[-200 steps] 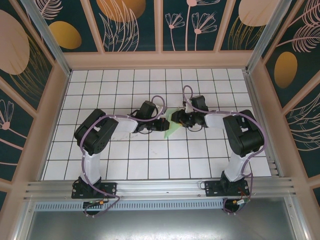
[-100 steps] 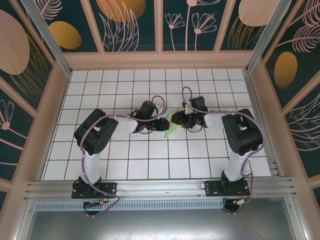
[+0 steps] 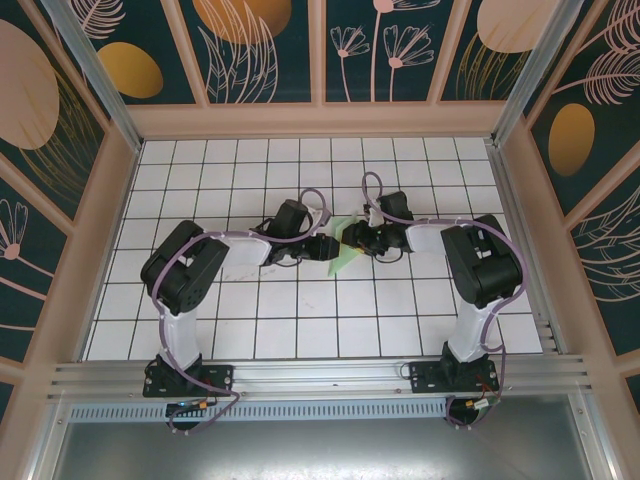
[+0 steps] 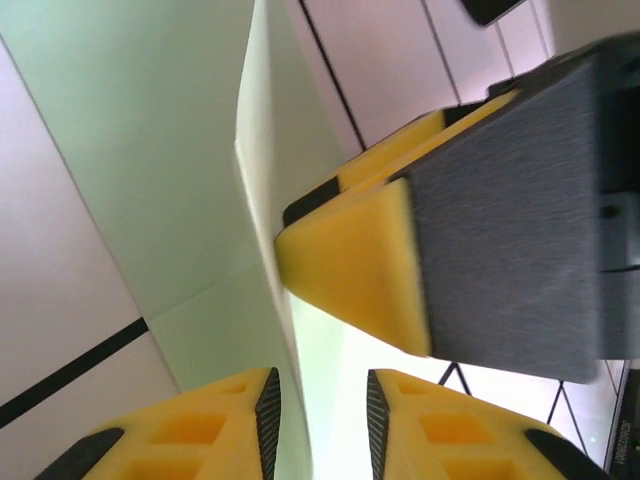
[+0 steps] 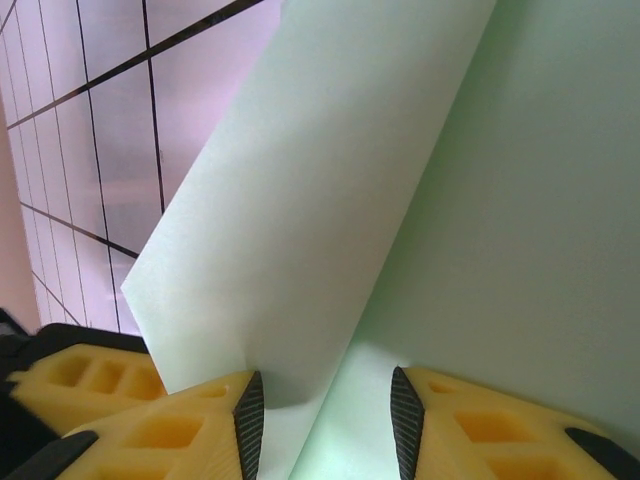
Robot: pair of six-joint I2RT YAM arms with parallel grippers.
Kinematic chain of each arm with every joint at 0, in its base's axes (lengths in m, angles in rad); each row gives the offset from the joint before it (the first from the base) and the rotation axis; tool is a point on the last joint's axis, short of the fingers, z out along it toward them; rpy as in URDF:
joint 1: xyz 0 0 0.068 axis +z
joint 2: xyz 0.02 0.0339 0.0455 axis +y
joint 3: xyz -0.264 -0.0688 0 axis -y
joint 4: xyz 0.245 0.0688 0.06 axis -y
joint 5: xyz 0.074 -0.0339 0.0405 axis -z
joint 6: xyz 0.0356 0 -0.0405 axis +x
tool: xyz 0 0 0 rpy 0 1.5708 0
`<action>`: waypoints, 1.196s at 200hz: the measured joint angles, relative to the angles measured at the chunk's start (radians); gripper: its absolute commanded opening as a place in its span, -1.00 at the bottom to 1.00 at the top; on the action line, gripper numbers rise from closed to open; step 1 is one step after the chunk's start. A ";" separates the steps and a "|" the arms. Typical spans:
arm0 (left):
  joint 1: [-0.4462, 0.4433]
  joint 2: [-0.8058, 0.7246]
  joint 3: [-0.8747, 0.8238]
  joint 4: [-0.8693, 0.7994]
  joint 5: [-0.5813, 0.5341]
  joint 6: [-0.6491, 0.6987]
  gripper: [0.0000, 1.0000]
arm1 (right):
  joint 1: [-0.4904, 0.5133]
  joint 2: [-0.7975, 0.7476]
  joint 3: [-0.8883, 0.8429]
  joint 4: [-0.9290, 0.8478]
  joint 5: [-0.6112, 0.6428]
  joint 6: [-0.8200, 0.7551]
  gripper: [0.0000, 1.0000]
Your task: Fold a paper plane with a square sheet of paper (pick it up from the middle)
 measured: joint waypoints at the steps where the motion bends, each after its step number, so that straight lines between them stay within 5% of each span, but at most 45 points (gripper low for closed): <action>1: 0.000 -0.003 -0.002 -0.001 -0.001 0.000 -0.37 | 0.000 0.000 0.000 0.000 0.000 0.000 -0.15; 65: 0.015 -0.108 -0.074 0.008 -0.048 -0.036 -0.71 | 0.003 0.011 0.027 -0.031 0.007 0.000 -0.08; 153: 0.003 -0.072 -0.076 0.084 0.056 -0.076 -0.77 | 0.011 0.023 0.065 -0.083 0.019 0.003 0.01; 239: -0.008 0.009 -0.058 0.064 0.021 -0.075 -0.86 | 0.015 0.035 0.093 -0.127 0.039 0.013 -0.02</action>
